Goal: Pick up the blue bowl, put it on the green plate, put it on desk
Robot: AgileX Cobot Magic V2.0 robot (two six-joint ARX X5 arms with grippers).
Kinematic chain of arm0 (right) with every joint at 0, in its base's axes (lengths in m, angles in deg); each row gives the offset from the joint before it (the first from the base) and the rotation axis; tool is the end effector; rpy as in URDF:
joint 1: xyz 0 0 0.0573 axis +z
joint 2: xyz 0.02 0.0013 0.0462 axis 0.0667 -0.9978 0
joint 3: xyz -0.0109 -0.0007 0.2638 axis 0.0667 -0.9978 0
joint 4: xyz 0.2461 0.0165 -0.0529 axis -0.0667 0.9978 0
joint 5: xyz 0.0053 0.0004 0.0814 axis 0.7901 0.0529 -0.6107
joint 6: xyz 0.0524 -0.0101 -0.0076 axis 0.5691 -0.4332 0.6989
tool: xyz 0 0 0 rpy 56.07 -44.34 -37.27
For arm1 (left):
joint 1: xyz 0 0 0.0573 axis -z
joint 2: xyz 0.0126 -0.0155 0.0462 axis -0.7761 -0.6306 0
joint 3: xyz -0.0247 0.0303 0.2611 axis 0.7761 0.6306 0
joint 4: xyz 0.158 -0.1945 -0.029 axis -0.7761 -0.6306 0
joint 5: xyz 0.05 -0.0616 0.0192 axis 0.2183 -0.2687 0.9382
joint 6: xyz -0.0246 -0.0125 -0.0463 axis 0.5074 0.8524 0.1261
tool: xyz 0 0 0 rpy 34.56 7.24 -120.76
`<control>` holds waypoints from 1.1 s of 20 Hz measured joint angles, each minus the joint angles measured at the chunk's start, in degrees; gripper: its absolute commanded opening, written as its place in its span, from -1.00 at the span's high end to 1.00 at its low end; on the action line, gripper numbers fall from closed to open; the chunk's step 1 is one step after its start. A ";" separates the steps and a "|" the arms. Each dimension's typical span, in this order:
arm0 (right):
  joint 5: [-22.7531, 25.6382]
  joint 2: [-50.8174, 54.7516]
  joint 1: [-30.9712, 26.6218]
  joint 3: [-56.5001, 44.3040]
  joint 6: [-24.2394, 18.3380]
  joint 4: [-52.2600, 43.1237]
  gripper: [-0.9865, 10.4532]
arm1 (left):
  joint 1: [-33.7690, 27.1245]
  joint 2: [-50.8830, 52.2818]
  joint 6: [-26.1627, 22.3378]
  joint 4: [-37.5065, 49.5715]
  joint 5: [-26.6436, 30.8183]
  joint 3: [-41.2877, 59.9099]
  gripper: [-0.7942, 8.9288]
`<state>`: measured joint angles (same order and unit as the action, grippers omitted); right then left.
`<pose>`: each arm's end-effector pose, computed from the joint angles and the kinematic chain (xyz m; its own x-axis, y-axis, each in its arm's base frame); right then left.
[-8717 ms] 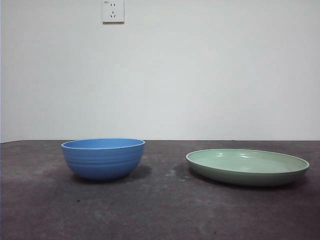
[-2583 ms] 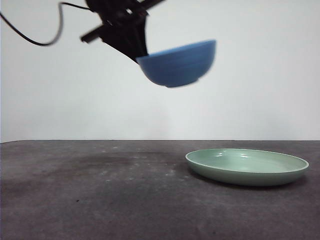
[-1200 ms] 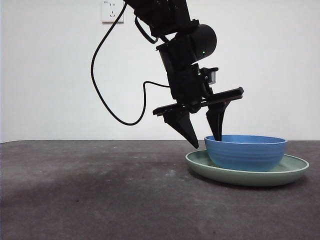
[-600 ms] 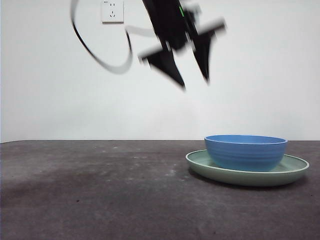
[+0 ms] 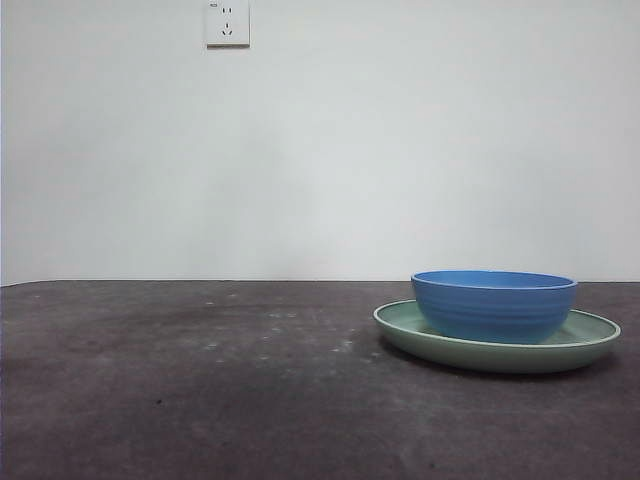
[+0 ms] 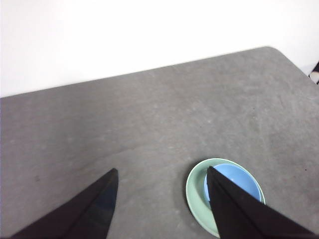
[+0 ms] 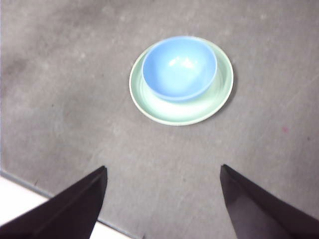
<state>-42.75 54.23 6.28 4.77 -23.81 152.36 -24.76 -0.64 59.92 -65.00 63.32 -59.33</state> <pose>0.0422 0.0151 0.3703 0.6741 0.3780 -0.6345 -0.3482 0.9203 0.1783 0.2010 -0.1018 0.5209 0.7586 -0.4757 -0.4453 0.4653 0.8739 -0.1408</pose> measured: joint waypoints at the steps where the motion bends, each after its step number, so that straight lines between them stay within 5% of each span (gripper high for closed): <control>1: -0.02 0.00 0.02 0.00 0.00 -0.31 0.19 | -0.81 3.82 -0.68 0.39 -1.92 3.93 0.24; 7: 0.00 0.00 0.02 0.00 0.00 -0.68 0.19 | -1.60 25.77 -4.09 7.23 -16.13 36.44 0.24; 13: -0.02 0.00 0.02 0.00 0.02 -0.52 0.19 | -1.60 34.64 -5.81 10.84 -26.29 58.49 0.26; 22: -0.11 0.00 0.02 0.00 1.49 0.02 0.19 | -1.60 36.13 -5.92 14.82 -29.59 65.24 0.26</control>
<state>-42.85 54.23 6.30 4.77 -22.33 152.38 -26.35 35.49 54.00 -50.18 33.73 5.91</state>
